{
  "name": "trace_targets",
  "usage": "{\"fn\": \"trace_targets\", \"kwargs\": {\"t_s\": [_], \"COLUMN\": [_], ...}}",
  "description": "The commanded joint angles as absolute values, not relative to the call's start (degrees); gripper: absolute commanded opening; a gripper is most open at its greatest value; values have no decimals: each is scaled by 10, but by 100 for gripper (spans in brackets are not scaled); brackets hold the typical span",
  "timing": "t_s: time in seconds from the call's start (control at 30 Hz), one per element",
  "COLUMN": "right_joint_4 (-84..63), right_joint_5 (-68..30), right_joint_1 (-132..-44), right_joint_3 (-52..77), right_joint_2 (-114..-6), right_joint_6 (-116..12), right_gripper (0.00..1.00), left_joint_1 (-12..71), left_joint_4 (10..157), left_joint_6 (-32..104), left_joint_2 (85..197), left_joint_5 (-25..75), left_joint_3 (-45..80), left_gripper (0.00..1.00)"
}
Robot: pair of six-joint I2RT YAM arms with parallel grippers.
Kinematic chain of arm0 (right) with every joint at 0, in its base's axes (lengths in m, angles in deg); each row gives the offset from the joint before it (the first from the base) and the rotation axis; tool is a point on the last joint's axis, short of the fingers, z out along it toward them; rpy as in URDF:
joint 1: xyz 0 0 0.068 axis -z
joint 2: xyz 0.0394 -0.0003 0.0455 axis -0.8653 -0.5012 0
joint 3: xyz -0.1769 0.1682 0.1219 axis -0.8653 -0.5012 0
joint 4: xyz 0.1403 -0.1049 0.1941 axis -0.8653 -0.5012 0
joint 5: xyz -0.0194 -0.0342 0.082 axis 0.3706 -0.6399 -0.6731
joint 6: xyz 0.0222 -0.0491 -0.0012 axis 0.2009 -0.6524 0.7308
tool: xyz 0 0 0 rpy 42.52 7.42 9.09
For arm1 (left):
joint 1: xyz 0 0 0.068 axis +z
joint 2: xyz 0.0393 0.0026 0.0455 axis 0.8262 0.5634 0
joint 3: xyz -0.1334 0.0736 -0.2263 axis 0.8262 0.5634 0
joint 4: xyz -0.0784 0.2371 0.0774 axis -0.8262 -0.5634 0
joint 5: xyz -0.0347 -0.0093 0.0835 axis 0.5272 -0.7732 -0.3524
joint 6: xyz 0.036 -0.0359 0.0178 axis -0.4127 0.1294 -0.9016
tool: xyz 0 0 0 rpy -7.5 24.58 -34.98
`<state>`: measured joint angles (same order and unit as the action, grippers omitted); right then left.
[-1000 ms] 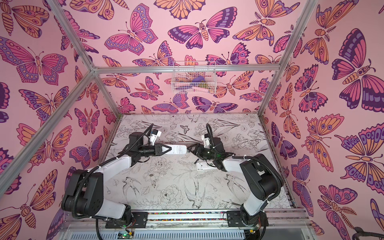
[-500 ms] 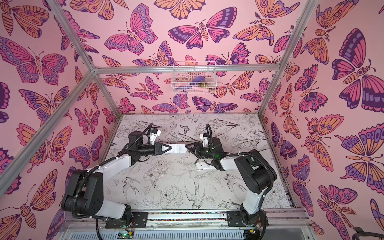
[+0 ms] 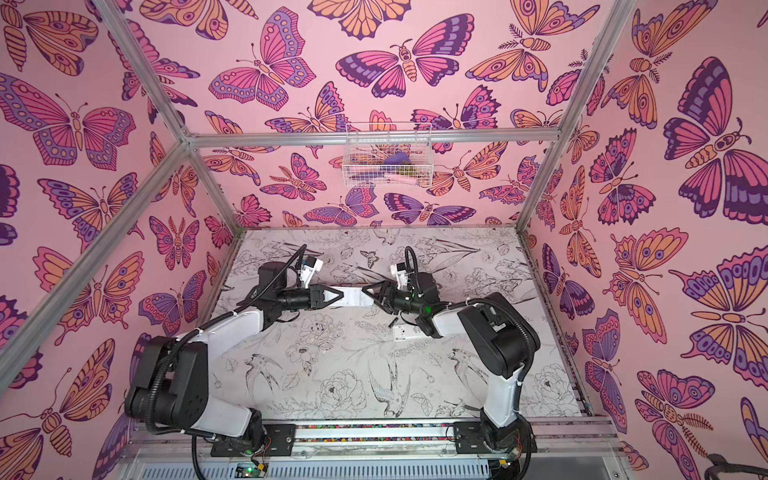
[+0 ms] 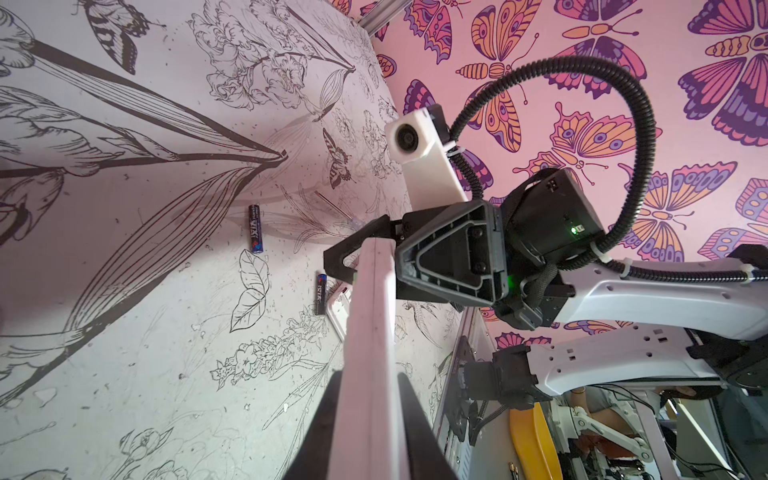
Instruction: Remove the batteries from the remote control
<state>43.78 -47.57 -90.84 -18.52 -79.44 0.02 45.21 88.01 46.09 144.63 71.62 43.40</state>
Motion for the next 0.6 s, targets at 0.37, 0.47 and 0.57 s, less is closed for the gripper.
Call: {"fn": "trace_targets", "kwargs": {"t_s": [0.37,0.47,0.57], "right_joint_4": [468,488,463], "right_joint_5": [-478,-485,-481], "right_joint_1": [-932,-935,-935], "right_joint_3": [-189,-184,-183], "right_joint_2": [-806,-810,-806], "right_joint_6": [2,8,-6], "right_gripper": [50,46,42], "left_joint_1": [459,459,458], "left_joint_4": [863,863,863], "left_joint_6": [461,459,457], "left_joint_2": [1439,1442,1439], "left_joint_5": [698,695,693], "left_joint_3": [423,424,425], "left_gripper": [0,0,0]}}
